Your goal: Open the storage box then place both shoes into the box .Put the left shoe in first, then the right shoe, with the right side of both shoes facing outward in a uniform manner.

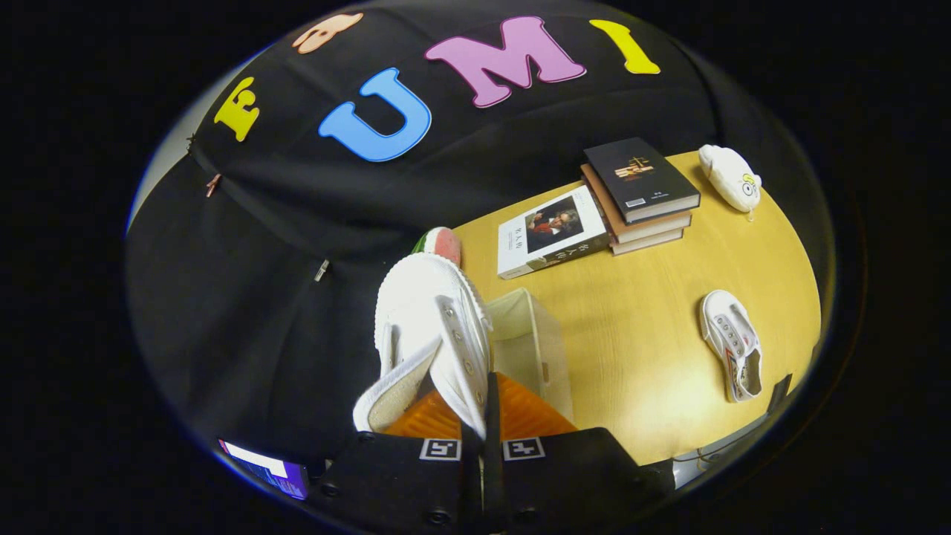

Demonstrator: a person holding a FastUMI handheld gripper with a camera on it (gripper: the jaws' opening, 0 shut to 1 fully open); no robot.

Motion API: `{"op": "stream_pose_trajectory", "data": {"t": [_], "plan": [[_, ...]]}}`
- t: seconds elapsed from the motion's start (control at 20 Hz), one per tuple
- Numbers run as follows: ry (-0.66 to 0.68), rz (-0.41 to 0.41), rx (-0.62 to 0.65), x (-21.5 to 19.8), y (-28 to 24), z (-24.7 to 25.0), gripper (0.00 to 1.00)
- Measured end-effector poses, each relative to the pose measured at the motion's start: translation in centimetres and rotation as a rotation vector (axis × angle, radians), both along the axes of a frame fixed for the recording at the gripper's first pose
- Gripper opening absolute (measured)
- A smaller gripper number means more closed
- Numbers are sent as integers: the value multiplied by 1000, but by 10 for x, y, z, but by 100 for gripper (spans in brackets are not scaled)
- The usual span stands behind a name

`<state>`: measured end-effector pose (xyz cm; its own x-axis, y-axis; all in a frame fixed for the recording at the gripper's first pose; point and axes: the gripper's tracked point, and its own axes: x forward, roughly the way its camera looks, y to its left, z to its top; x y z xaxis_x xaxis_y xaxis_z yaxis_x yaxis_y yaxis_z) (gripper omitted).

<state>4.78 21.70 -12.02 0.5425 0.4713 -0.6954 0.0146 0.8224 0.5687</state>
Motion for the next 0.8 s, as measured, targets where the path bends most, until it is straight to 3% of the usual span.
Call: {"op": "stream_pose_trajectory", "data": {"t": [0.4, 0.8], "plan": [[107, -18, -7, 9, 72, -64, 6], [172, -16, -96, 10, 87, -118, 6]]}}
